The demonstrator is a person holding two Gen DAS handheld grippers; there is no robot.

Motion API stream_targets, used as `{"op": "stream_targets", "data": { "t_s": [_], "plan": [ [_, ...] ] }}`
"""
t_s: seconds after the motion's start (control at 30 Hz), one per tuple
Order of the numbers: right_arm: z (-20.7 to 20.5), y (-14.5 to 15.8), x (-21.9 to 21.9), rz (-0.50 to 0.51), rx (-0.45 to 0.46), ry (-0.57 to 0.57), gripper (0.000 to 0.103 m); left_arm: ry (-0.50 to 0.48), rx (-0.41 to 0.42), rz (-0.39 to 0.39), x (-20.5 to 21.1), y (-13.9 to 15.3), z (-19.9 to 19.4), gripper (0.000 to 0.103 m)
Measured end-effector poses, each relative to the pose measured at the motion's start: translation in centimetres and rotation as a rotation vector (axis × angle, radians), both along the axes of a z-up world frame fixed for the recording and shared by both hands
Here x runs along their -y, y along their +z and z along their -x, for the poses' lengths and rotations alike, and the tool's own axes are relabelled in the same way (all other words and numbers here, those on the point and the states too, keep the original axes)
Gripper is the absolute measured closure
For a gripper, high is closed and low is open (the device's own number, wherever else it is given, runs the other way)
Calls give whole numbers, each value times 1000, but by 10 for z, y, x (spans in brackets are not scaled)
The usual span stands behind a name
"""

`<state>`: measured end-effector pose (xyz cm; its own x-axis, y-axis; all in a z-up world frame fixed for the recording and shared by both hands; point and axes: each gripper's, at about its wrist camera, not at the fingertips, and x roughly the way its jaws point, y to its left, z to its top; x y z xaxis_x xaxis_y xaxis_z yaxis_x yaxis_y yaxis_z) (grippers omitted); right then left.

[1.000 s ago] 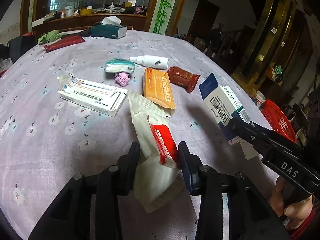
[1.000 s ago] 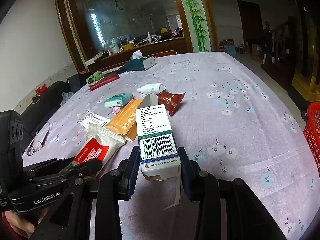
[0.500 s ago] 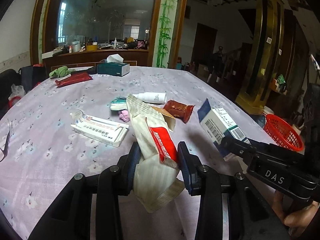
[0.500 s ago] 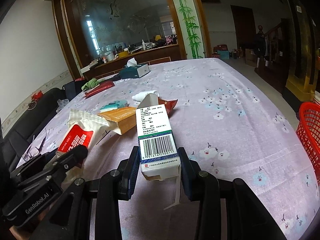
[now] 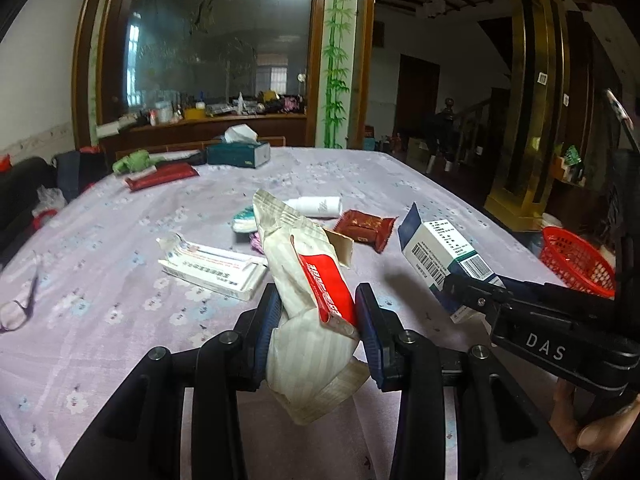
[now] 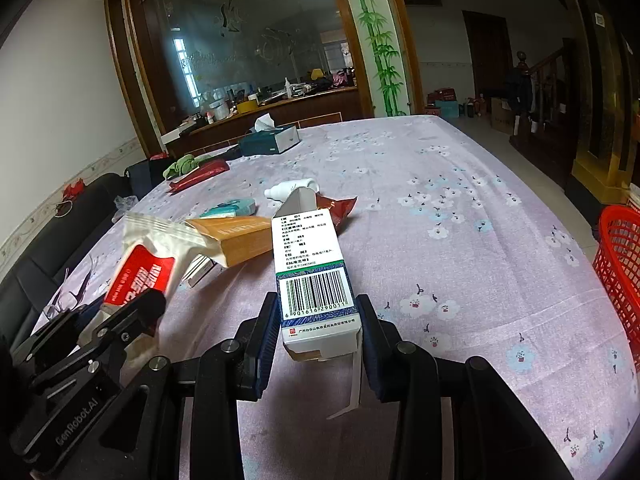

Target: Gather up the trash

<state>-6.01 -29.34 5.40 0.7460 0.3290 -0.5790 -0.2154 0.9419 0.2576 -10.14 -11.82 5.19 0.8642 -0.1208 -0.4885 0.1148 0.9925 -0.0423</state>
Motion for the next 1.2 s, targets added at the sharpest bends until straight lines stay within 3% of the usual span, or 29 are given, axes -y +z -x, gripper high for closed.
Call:
{"op": "stream_targets", "data": {
  "t_s": [0.23,1.2],
  "plan": [
    [-1,-1,1,1,-2,-3,63,9,38,-60,10,4,5,66],
    [1,1,2,3,1,-4,63,62,-2,-90,12,-1,-4,66]
  ]
}}
